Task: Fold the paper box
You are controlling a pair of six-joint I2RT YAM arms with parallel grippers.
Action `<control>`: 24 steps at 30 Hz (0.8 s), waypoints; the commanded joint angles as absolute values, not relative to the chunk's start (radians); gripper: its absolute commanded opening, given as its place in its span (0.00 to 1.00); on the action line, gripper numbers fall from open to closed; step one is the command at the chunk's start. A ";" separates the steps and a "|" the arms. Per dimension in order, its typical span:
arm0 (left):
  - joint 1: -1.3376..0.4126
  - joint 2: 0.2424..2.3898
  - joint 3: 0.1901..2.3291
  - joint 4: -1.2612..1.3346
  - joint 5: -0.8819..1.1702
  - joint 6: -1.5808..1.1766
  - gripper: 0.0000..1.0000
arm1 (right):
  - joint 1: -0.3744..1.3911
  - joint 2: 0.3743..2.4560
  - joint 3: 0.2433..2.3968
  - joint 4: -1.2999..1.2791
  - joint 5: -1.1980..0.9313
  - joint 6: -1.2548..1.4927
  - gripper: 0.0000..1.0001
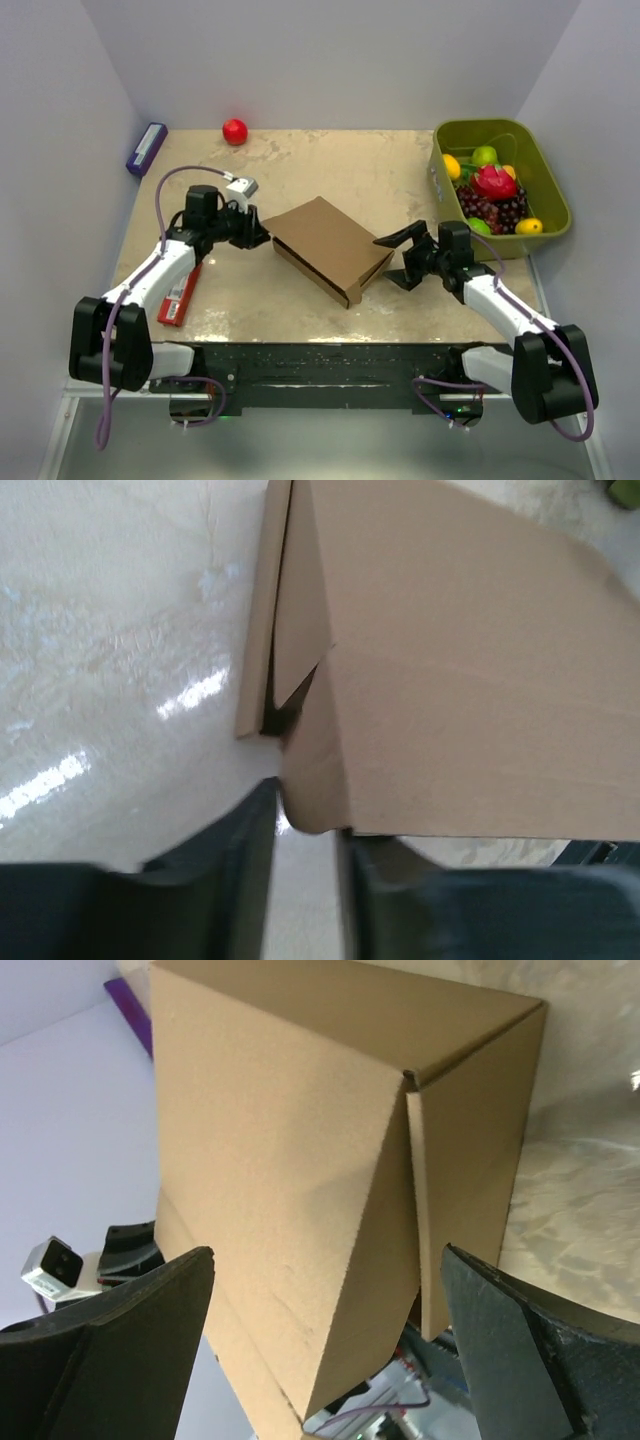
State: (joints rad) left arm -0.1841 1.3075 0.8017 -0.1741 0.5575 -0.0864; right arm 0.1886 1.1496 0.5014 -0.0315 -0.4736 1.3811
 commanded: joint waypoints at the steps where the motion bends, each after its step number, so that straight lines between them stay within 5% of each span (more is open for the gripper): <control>1: -0.187 1.286 0.773 -0.244 0.520 -0.078 0.48 | 0.186 1.105 0.476 -0.019 -0.380 1.279 0.99; 5: -0.187 1.224 0.762 -0.290 0.483 -0.089 0.74 | 0.186 1.075 0.434 -0.011 -0.376 1.273 0.98; 8: -0.186 1.148 0.759 -0.339 0.497 -0.113 0.82 | 0.186 1.046 0.457 -0.037 -0.361 1.240 0.98; 15: -0.186 1.012 0.847 -0.397 0.476 -0.175 0.89 | 0.184 1.016 0.514 -0.112 -0.292 1.138 0.95; 24: -0.186 1.137 1.011 -0.290 0.403 -0.230 0.90 | 0.253 0.907 0.638 -0.268 -0.106 0.993 0.88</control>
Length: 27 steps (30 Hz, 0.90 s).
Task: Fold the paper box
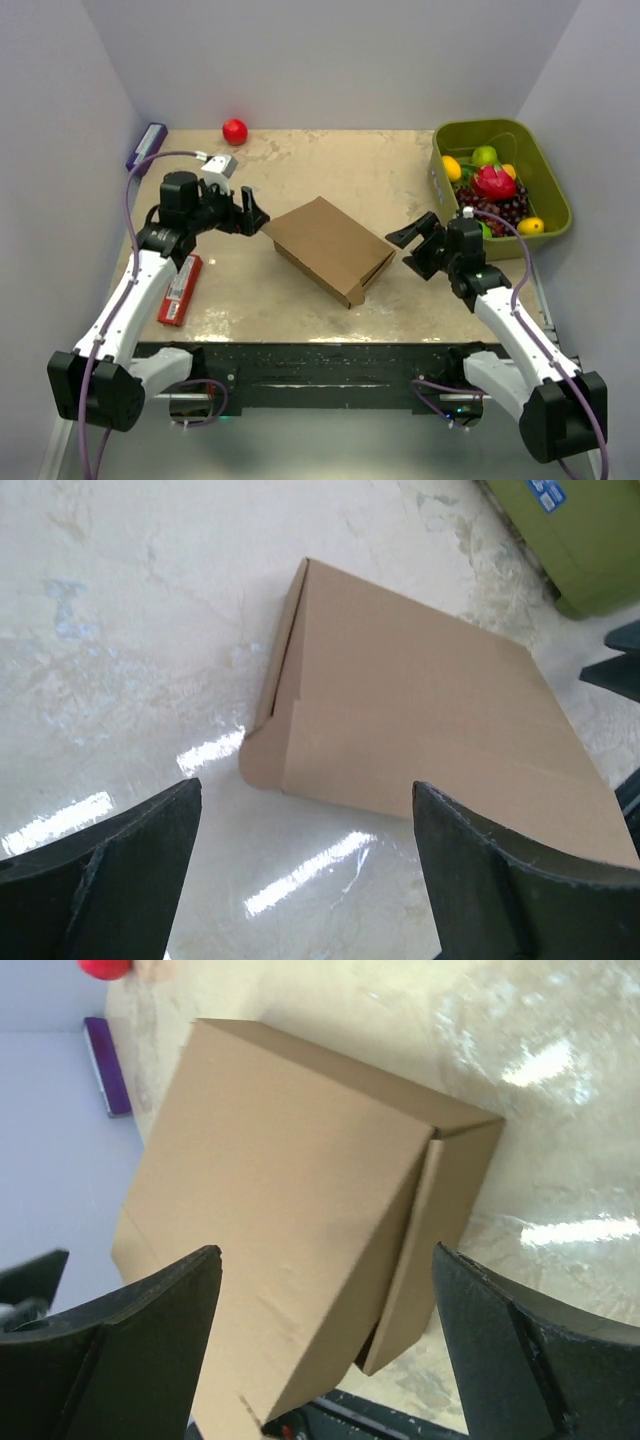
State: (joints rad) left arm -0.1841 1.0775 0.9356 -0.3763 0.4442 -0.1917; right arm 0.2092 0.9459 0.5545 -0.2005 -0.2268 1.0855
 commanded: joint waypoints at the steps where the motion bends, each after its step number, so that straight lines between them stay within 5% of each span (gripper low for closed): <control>1: -0.186 1.169 1.017 -0.267 0.419 -0.242 0.89 | 0.296 0.905 0.652 -0.273 -0.082 0.991 0.87; 7: -0.187 1.345 1.080 -0.221 0.491 -0.230 0.87 | 0.446 0.951 0.644 -0.284 0.024 1.014 0.86; 27: -0.204 1.512 0.974 -0.117 0.506 -0.189 0.88 | 0.503 1.011 0.488 -0.224 0.067 0.994 0.69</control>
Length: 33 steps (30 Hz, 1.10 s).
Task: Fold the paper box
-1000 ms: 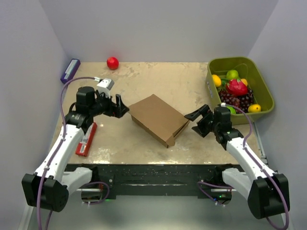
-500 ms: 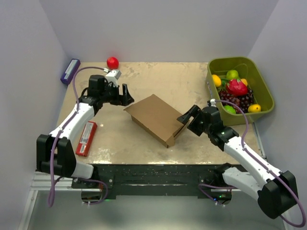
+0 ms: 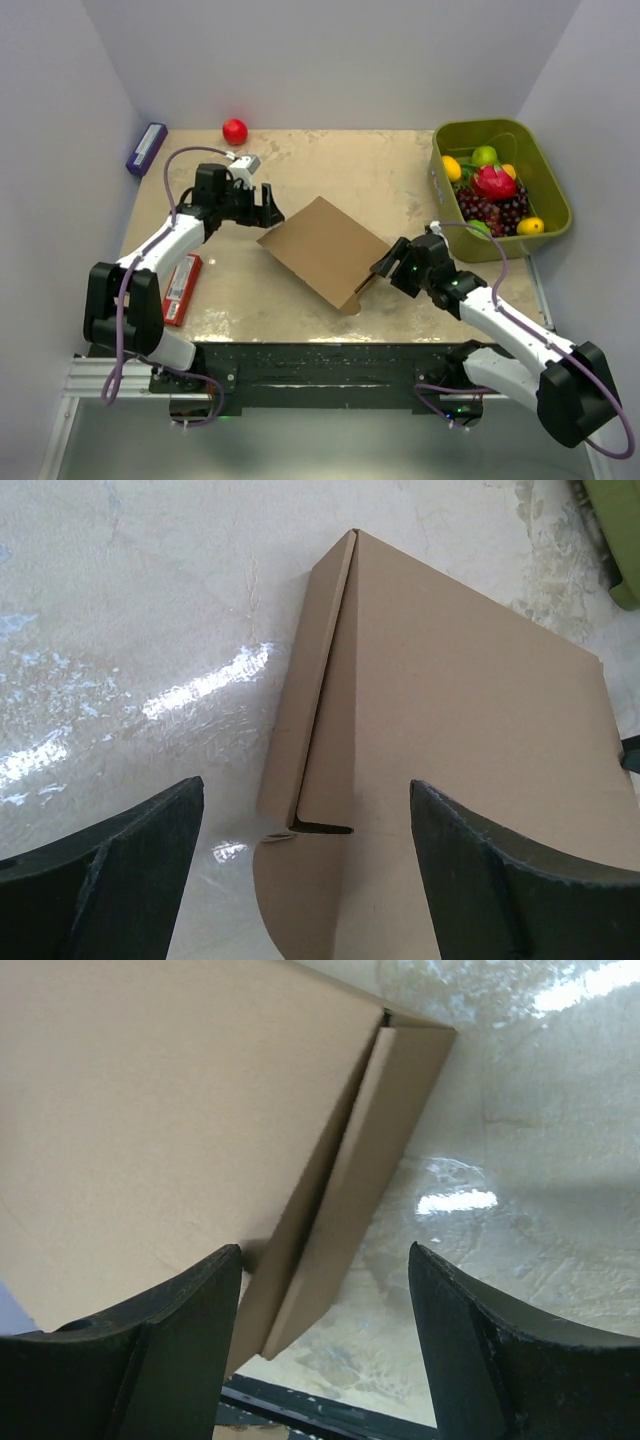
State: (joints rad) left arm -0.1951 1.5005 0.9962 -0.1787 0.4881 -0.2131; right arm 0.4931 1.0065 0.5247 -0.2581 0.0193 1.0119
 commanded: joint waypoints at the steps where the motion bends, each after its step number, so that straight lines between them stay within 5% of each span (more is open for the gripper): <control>1: -0.209 1.514 0.968 -0.114 0.505 -0.189 0.88 | 0.502 1.012 0.470 -0.221 0.067 0.996 0.69; 10: -0.270 1.617 0.983 -0.199 0.394 -0.152 0.88 | 0.502 1.031 0.394 -0.135 0.045 1.029 0.73; 23: -0.330 1.686 0.997 -0.258 0.311 -0.137 0.74 | 0.502 0.850 0.393 -0.132 0.012 1.144 0.82; 33: -0.330 1.580 0.986 -0.253 0.272 -0.137 0.92 | 0.502 1.101 0.358 0.124 -0.069 1.183 0.83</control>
